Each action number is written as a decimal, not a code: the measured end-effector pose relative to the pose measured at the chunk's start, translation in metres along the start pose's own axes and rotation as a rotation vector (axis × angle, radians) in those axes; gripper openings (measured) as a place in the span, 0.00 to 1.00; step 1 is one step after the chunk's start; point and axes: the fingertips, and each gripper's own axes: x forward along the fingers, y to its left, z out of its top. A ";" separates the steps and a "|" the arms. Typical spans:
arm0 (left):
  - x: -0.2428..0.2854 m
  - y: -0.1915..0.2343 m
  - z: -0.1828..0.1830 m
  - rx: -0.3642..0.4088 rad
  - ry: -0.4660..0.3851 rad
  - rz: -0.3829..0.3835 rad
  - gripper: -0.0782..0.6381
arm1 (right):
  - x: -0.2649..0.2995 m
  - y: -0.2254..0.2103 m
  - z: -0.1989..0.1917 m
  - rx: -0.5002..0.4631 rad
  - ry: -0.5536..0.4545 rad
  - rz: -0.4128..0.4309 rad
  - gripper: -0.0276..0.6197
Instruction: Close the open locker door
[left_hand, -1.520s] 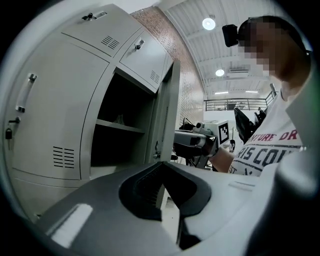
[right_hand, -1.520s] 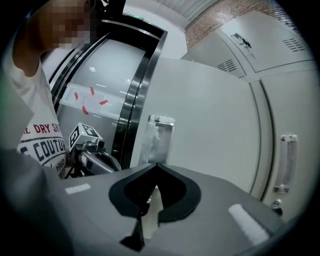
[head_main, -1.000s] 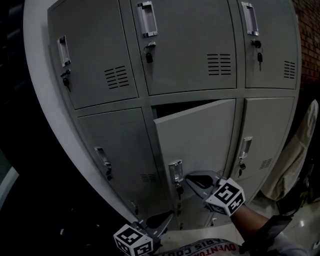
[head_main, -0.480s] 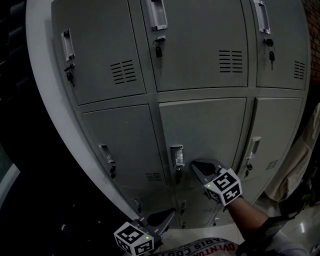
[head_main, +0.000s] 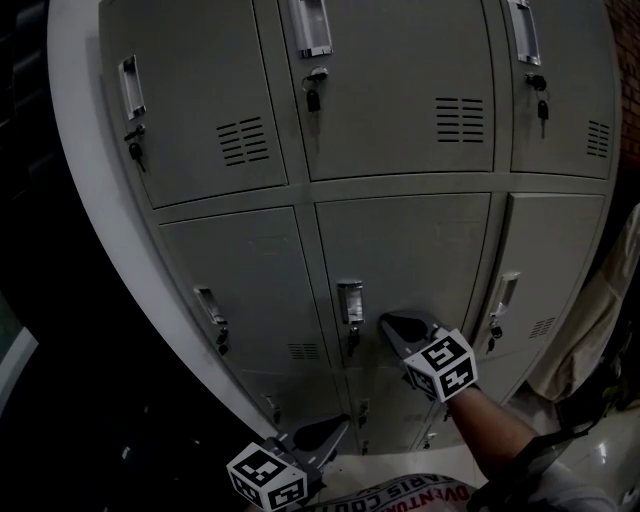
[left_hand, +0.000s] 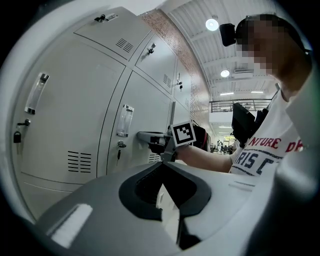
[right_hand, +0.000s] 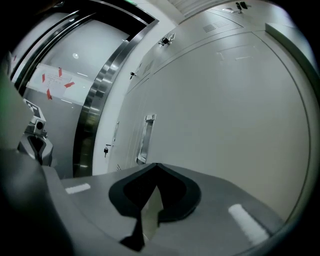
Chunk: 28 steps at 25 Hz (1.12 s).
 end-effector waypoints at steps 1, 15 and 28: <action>-0.001 -0.002 0.000 -0.002 0.002 -0.003 0.12 | -0.001 0.000 -0.001 0.011 0.002 -0.003 0.04; -0.023 -0.053 -0.020 -0.036 0.047 -0.029 0.12 | -0.093 0.104 -0.031 0.149 0.062 0.257 0.04; -0.179 -0.243 -0.135 -0.058 0.106 -0.088 0.12 | -0.311 0.305 -0.065 0.183 0.123 0.210 0.04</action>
